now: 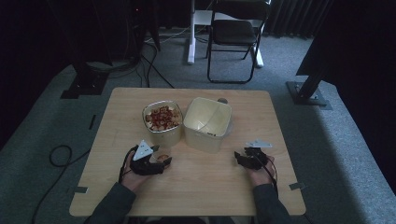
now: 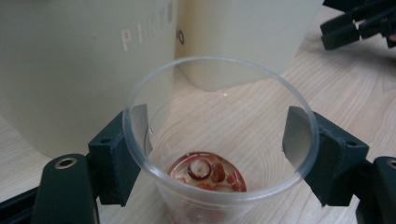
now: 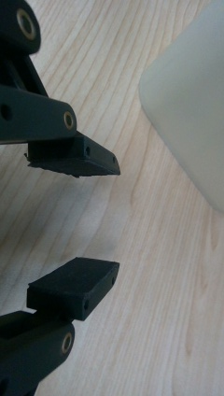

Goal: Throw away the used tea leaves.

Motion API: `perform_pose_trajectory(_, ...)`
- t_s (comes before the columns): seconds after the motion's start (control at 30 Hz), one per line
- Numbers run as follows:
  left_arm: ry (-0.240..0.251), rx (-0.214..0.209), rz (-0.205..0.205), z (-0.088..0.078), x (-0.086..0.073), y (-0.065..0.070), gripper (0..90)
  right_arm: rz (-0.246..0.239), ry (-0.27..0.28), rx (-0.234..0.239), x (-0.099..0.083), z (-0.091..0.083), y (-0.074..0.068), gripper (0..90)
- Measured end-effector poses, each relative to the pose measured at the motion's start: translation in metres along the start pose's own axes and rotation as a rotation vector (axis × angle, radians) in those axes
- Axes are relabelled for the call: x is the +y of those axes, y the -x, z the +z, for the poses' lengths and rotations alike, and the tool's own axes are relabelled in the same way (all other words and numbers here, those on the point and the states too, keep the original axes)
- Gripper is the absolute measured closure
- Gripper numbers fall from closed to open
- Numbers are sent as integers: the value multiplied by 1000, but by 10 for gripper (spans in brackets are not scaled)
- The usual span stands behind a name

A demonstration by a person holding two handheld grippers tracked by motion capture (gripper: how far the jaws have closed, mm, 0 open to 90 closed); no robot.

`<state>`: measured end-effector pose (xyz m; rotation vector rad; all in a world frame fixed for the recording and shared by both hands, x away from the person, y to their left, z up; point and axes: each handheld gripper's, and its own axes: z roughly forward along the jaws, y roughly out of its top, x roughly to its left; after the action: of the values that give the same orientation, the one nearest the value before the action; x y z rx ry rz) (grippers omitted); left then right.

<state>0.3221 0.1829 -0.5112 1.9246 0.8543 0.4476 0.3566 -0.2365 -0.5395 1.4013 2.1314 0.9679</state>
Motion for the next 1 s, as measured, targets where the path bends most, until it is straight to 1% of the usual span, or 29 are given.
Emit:
perform_pose_trajectory(0.1,2,5,-2,-1,1,-1,237,2,-10,-3,-2,2,1,466)
perform_pose_trajectory(0.2,5,2,-7,-2,1,-2,249,-4,-14,-10,-3,2,1,466)
perform_pose_trajectory(0.27,6,17,-2,-3,1,-3,254,-10,-18,-15,-4,2,1,460)
perform_pose_trajectory(0.33,10,23,-1,-4,2,-3,256,-15,-15,-21,-4,3,1,456)
perform_pose_trajectory(0.43,29,55,-4,-9,4,-8,259,-16,-11,-23,-5,3,1,436)
perform_pose_trajectory(0.47,29,55,-4,-9,4,-8,260,-16,-11,-23,-5,3,1,436)
perform_pose_trajectory(0.53,34,71,-5,-12,6,-11,260,-18,-6,-20,-6,3,1,419)
perform_pose_trajectory(0.57,41,84,-11,-15,7,-15,260,-19,-4,-20,-6,3,2,412)
perform_pose_trajectory(0.6,41,84,-11,-15,7,-15,260,-19,-4,-20,-6,3,2,412)
perform_pose_trajectory(0.63,45,100,-14,-18,9,-19,261,-21,0,-19,-7,3,3,404)
perform_pose_trajectory(0.7,50,106,-19,-20,10,-22,261,-22,2,-19,-7,3,3,403)
perform_pose_trajectory(0.73,56,131,-22,-23,12,-27,261,-21,8,-19,-8,3,3,399)
perform_pose_trajectory(0.77,56,131,-22,-23,12,-27,261,-21,8,-19,-8,3,3,399)
perform_pose_trajectory(0.8,65,152,-26,-27,15,-32,261,-22,10,-18,-9,3,2,390)
perform_pose_trajectory(0.87,65,152,-26,-27,15,-32,261,-23,11,-17,-9,3,2,390)
perform_pose_trajectory(0.9,76,170,-23,-32,20,-40,261,-21,11,-18,-9,3,1,378)
perform_pose_trajectory(1.0,84,180,-15,-37,22,-43,266,-28,10,-14,-10,2,-1,365)
